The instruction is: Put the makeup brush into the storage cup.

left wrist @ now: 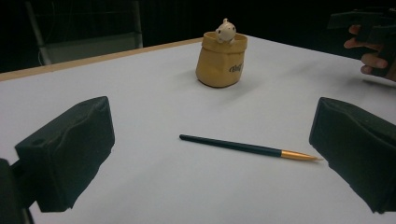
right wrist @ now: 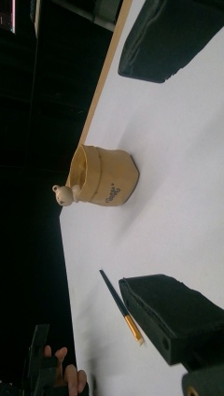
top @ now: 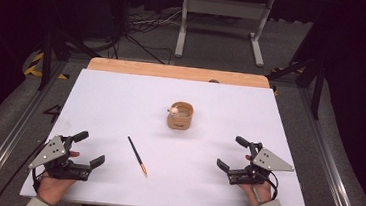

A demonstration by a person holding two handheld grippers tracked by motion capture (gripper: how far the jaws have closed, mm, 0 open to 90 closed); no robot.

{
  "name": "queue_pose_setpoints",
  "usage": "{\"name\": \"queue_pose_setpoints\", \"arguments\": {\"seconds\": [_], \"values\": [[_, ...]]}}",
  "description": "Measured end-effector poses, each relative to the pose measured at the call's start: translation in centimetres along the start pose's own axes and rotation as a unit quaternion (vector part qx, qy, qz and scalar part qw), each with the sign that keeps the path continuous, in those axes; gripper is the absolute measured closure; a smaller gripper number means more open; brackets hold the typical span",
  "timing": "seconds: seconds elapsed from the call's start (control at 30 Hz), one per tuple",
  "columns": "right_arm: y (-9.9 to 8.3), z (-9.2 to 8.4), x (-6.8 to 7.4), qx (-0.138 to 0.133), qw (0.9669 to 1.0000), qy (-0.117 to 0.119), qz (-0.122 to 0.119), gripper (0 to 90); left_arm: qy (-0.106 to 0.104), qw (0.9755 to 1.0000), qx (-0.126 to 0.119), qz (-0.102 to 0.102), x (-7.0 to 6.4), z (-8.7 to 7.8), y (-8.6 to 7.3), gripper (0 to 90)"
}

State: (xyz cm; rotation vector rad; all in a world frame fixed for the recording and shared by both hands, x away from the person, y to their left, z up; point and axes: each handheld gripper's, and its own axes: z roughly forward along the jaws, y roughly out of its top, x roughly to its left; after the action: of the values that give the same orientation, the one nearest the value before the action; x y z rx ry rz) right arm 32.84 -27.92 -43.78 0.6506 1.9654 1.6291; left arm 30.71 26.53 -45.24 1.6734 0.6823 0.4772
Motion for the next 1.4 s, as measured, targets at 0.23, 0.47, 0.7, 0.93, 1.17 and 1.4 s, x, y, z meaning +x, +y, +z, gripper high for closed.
{"name": "queue_pose_setpoints", "arguments": {"seconds": [0.23,0.47,0.7,0.93,1.17,1.4], "values": [[-0.1,-0.2,-0.1,-0.001,1.0,0.0,0.004,1.5,-0.013,0.9999,-0.007,-0.002,-0.2,0.4,0.7,0.5],[-0.3,0.2,-0.1,0.002,1.0,0.008,0.002,0.7,-0.032,0.9994,-0.012,-0.006,-0.4,1.5,1.9,0.1],[-0.2,0.2,-0.2,0.002,1.0,0.006,0.007,0.3,-0.046,0.9988,-0.016,-0.002,-0.9,2.6,3.1,0.1],[-0.3,0.4,-0.2,0.001,0.9998,0.015,0.012,0.1,-0.065,0.9978,-0.014,0.007,-1.2,3.9,4.4,0.1],[-0.3,0.2,-0.3,-0.001,0.9999,0.005,0.009,0.0,-0.086,0.9961,-0.017,0.013,-1.4,4.9,5.5,0.1],[-0.2,0.2,-0.1,-0.005,1.0,0.007,0.002,0.0,-0.12,0.9919,-0.033,0.028,-2.2,6.0,6.4,0.1]]}}
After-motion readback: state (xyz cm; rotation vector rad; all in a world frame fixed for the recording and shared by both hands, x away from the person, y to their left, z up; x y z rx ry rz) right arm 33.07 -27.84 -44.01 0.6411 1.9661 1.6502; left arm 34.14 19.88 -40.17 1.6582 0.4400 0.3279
